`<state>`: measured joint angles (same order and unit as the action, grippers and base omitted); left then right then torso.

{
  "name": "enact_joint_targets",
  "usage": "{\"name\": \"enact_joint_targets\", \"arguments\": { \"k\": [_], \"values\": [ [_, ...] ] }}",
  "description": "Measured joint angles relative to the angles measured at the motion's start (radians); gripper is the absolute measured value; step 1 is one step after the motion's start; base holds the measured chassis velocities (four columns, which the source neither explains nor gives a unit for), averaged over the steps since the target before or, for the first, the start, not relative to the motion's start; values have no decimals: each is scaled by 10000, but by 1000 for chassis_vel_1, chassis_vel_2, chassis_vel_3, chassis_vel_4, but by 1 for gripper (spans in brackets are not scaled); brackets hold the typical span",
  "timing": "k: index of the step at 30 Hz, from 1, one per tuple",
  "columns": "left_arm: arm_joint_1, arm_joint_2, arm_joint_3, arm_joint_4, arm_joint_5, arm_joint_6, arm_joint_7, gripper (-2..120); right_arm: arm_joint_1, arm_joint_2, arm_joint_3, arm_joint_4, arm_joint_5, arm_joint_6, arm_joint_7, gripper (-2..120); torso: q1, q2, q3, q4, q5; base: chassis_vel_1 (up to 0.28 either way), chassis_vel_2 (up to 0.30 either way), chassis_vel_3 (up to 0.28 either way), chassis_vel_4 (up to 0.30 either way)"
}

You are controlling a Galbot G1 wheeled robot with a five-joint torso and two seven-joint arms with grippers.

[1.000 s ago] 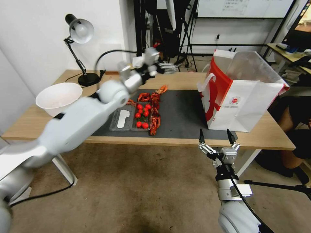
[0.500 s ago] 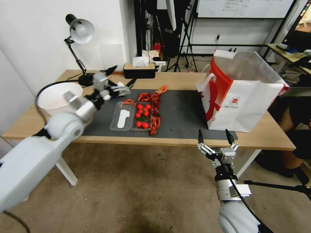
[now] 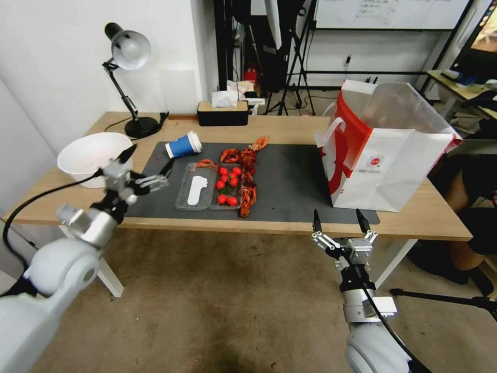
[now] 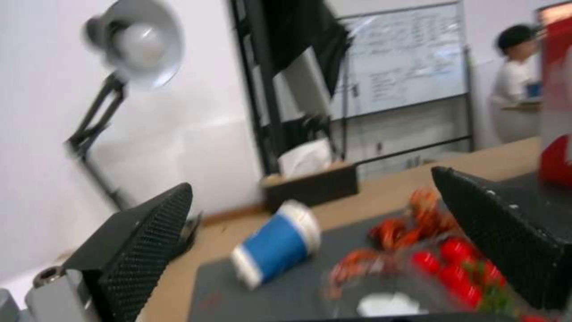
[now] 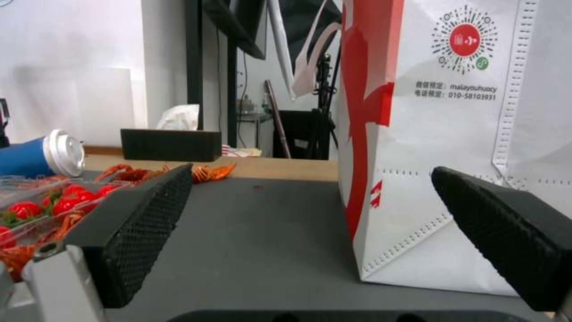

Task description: Pick up the trash from the table and place it into the takeout bag.

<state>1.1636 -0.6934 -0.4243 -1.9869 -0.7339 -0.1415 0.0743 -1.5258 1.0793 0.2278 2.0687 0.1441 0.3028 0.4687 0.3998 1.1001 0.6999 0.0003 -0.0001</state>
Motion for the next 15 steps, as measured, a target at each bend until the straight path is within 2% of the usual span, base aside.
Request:
{"name": "enact_joint_targets", "arguments": {
  "k": [1,3,5,6,8,9,10,13,14,15],
  "values": [
    [350,-111,-288,-80,183,2,-116,100,-3,2,-3,-15,-1,12,-1,100,0,0,0,-1,0,0,0,0,0],
    [429,-140,-357,-97,228,2,-141,100,-3,1,-4,-19,-3,17,-1,100,0,0,0,-2,0,0,0,0,0],
    [1216,-510,-1034,-285,594,1,-360,100,-2,5,-10,-43,-5,47,-3,100,1,-1,0,-5,1,0,0,0,0],
    [1216,-510,-1034,-285,594,1,-360,100,-2,5,-10,-43,-5,47,-3,100,1,-1,0,-5,1,0,0,0,0],
    [1874,-870,-1482,-426,901,4,-553,100,7,11,-15,-73,-6,77,-5,100,1,-1,1,-2,2,0,0,0,0],
    [2501,-1265,-1813,-505,1186,-8,-730,100,19,16,-20,-96,-7,112,-7,100,0,-1,0,-3,2,0,0,0,0],
    [2501,-1265,-1813,-505,1186,-8,-730,100,19,16,-20,-96,-7,112,-7,100,0,-1,0,-3,2,0,0,0,0],
    [4117,-2672,-2569,-688,2064,-274,-1059,100,27,10,-35,-142,-8,186,-9,100,0,-1,0,-4,1,0,0,0,0],
    [4117,-2672,-2569,-688,2064,-274,-1059,100,27,10,-35,-142,-8,186,-9,100,0,-1,0,-4,1,0,0,0,0],
    [4376,-2968,-2699,-776,2394,-285,-1120,100,39,10,-45,-165,-9,191,-10,100,0,-1,0,-3,3,0,0,0,0]
  ]
}}
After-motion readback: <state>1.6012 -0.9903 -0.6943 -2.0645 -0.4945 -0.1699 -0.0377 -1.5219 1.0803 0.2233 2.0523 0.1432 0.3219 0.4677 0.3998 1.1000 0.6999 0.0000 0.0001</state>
